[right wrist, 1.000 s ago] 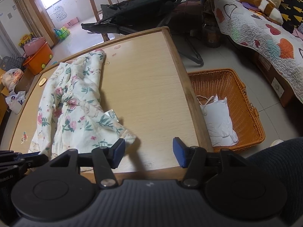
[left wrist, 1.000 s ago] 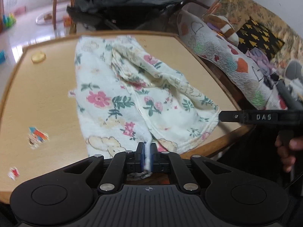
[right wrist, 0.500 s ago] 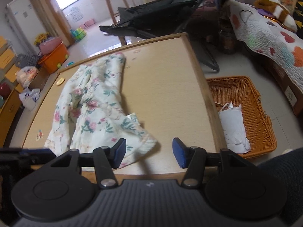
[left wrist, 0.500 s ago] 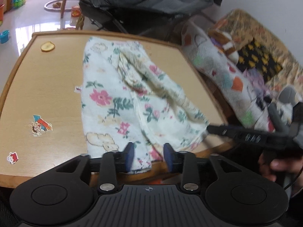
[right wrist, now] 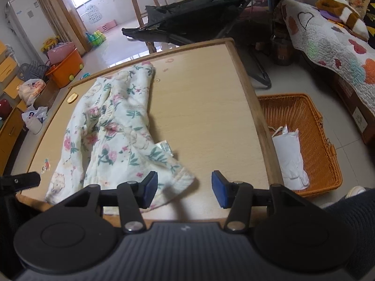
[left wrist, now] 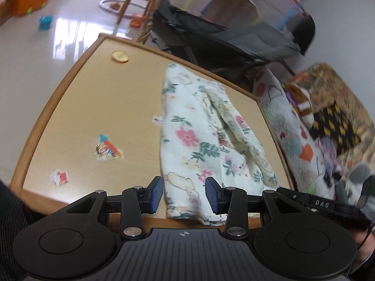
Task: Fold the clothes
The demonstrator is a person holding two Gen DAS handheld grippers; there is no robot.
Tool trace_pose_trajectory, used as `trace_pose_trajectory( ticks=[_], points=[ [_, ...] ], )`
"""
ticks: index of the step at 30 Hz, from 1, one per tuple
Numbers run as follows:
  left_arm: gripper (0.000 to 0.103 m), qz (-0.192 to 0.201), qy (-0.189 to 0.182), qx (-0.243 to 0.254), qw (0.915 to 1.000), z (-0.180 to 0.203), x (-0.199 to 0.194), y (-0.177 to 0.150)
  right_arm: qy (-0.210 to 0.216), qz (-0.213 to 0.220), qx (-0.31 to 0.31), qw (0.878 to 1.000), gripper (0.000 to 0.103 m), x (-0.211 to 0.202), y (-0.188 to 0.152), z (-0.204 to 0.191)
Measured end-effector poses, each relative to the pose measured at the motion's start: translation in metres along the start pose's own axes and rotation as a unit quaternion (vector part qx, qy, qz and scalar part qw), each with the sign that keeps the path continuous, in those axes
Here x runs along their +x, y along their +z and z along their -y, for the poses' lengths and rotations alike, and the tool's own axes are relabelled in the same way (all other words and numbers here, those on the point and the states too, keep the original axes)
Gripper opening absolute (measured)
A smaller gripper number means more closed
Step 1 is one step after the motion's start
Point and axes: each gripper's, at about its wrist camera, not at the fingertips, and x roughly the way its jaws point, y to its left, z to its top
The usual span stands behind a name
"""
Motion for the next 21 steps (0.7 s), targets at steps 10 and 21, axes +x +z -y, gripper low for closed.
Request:
trace_pose_trajectory(
  ticks=[10,21],
  points=[
    [0.043,0.001,-0.003,0.000,1.0000,-0.002,0.005,-0.003,0.010,-0.024,-0.054,0.998,0.008,0.013,0.000,-0.017],
    [0.043,-0.002,-0.009,-0.015,0.9998,-0.006,0.008,-0.007,0.046,0.001,-0.100,0.994,0.006,-0.018,0.005,-0.041]
  ],
)
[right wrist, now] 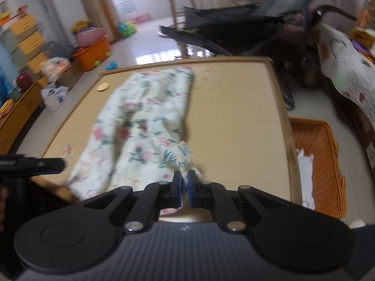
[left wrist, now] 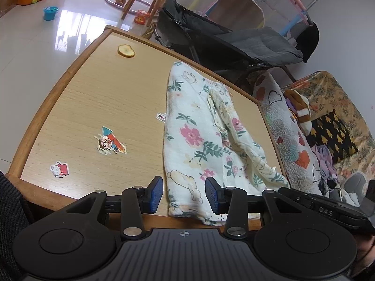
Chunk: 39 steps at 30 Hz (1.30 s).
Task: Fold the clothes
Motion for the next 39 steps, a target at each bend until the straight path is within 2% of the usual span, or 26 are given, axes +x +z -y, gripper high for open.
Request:
trace_pose_trajectory(
  ticks=[15,25,29,39],
  points=[
    [0.043,-0.002,-0.004,0.001,1.0000,-0.001,0.002,-0.002,0.056,-0.035,-0.109,0.992,0.006,0.008,0.008,-0.063],
    [0.043,-0.005,-0.005,-0.004,1.0000,-0.004,0.003,-0.003,0.082,-0.084,-0.173,0.978,0.006,0.034,0.006,-0.097],
    [0.043,-0.009,-0.005,-0.003,0.9999,-0.004,0.006,-0.003,0.076,-0.102,-0.184,0.975,0.006,0.042,0.001,-0.101],
    [0.043,-0.016,-0.007,-0.003,0.9998,-0.006,0.012,-0.002,0.081,-0.111,-0.169,0.976,0.010,0.041,0.000,-0.099]
  ],
)
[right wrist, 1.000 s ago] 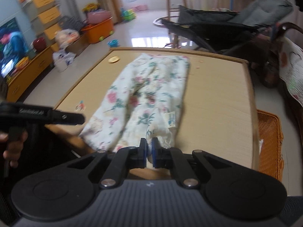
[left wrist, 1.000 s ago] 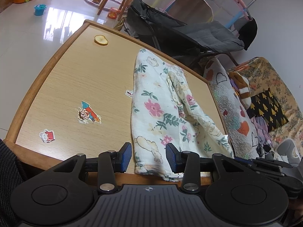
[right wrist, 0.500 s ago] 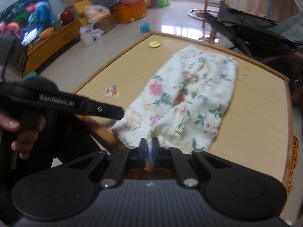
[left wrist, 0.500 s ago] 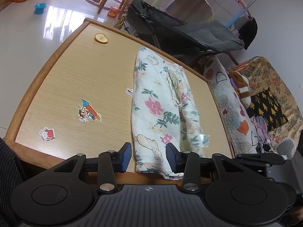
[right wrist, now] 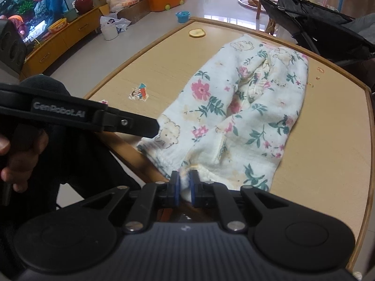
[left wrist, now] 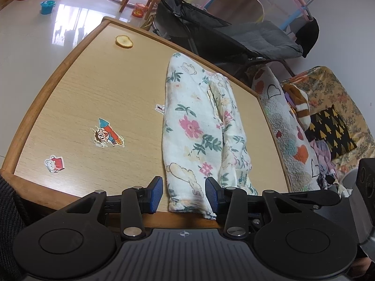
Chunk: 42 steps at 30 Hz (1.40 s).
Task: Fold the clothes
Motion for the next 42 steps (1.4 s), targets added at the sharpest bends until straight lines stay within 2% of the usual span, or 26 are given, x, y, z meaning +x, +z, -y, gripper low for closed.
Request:
trace_pose_trajectory(
  ticks=[6,10,11,13,15,19,23,25,28,32,38,41,42],
  points=[
    [0.043,0.014,-0.003,-0.004,0.9999,0.002,-0.005,0.006,0.014,0.010,-0.035,0.999,0.012,-0.023,0.001,-0.008],
    [0.043,0.029,-0.003,0.023,0.9993,0.013,-0.011,0.020,0.017,0.024,-0.042,0.999,0.014,-0.042,0.005,-0.006],
    [0.045,0.031,0.001,0.033,0.9990,0.016,-0.011,0.025,0.013,0.033,-0.037,0.999,0.014,-0.047,0.007,-0.003],
    [0.055,0.036,0.012,0.047,0.9982,0.024,-0.010,0.036,-0.010,0.053,-0.011,0.999,0.015,-0.055,0.013,0.005],
    [0.055,0.043,0.020,0.054,0.9974,0.030,-0.008,0.048,-0.038,0.073,0.020,0.996,0.015,-0.057,0.022,0.017],
    [0.055,0.040,0.030,0.065,0.9967,0.043,0.002,0.072,-0.089,0.090,0.069,0.990,0.017,-0.046,0.044,0.040],
    [0.055,0.033,0.037,0.073,0.9961,0.056,0.014,0.093,-0.119,0.093,0.094,0.984,0.021,-0.023,0.060,0.058],
    [0.055,0.029,0.041,0.058,0.9970,0.058,0.021,0.104,-0.123,0.095,0.101,0.983,0.026,-0.013,0.065,0.065],
    [0.055,0.022,0.046,0.039,0.9980,0.059,0.033,0.116,-0.124,0.089,0.105,0.983,0.029,0.001,0.069,0.072],
    [0.055,0.007,0.059,0.042,0.9973,0.061,0.053,0.122,-0.124,0.078,0.106,0.984,0.030,0.017,0.074,0.077],
    [0.055,-0.014,0.079,0.037,0.9961,0.049,0.070,0.121,-0.125,0.069,0.119,0.983,0.028,0.034,0.082,0.083],
    [0.055,-0.027,0.085,0.030,0.9955,0.041,0.075,0.119,-0.118,0.060,0.124,0.983,0.020,0.041,0.085,0.084],
    [0.055,-0.029,0.084,0.029,0.9956,0.039,0.076,0.117,-0.116,0.056,0.126,0.984,0.013,0.044,0.086,0.085]
  ],
)
